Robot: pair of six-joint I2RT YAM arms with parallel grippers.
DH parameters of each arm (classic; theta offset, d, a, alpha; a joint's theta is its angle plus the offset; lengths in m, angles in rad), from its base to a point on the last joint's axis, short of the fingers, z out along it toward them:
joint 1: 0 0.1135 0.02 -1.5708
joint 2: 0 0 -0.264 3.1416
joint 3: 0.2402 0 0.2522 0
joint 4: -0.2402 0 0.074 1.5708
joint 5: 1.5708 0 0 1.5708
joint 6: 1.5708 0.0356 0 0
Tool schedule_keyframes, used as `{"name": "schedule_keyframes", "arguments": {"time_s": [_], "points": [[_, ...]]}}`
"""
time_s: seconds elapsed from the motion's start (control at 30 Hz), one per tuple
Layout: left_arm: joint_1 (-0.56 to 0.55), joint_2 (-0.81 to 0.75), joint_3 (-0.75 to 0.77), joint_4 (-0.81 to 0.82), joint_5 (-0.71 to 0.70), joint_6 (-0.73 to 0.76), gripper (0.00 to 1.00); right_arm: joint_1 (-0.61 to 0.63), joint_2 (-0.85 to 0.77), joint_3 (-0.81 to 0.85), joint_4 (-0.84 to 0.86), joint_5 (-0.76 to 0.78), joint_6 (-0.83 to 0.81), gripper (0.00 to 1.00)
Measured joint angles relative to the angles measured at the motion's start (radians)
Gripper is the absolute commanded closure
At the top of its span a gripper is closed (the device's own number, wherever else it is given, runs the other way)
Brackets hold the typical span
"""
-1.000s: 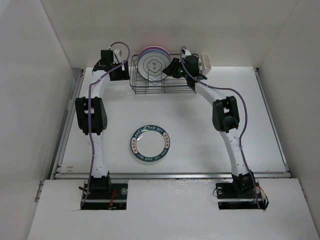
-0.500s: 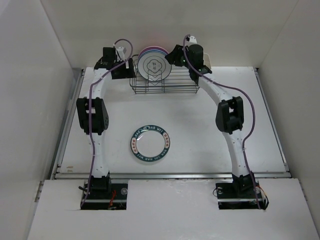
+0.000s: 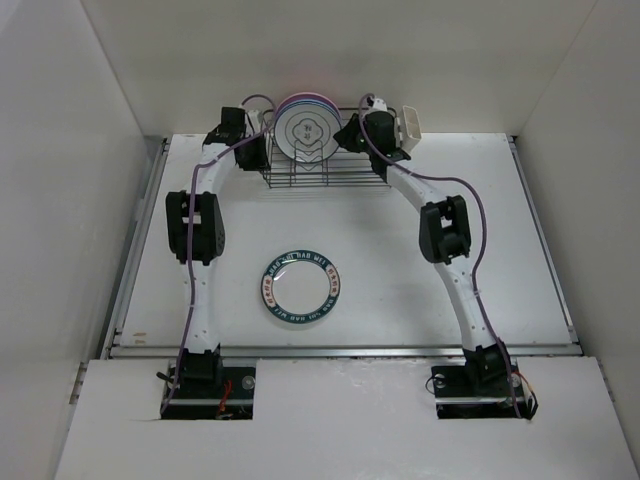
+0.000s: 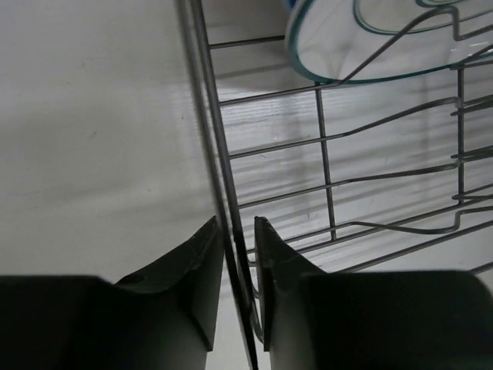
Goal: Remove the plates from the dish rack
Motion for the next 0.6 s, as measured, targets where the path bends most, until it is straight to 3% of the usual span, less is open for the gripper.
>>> {"name": "schedule_keyframes", "arguments": {"time_s": [0.07, 0.17, 0.37, 0.6], "points": [[-0.005, -0.001, 0.000, 0.008, 0.005, -0.005, 1.00, 0.002, 0.003, -0.007, -0.002, 0.004, -0.005, 0.83], [-0.009, -0.004, 0.000, 0.006, -0.025, -0.049, 1.00, 0.004, -0.007, -0.040, 0.011, 0.005, -0.015, 0.92], [-0.005, -0.008, -0.011, 0.011, -0.012, -0.064, 1.00, 0.009, -0.068, -0.111, 0.013, 0.030, -0.076, 1.00], [-0.004, -0.027, -0.039, 0.012, -0.020, -0.069, 1.00, 0.011, -0.179, -0.172, 0.016, 0.061, -0.137, 1.00]]}}
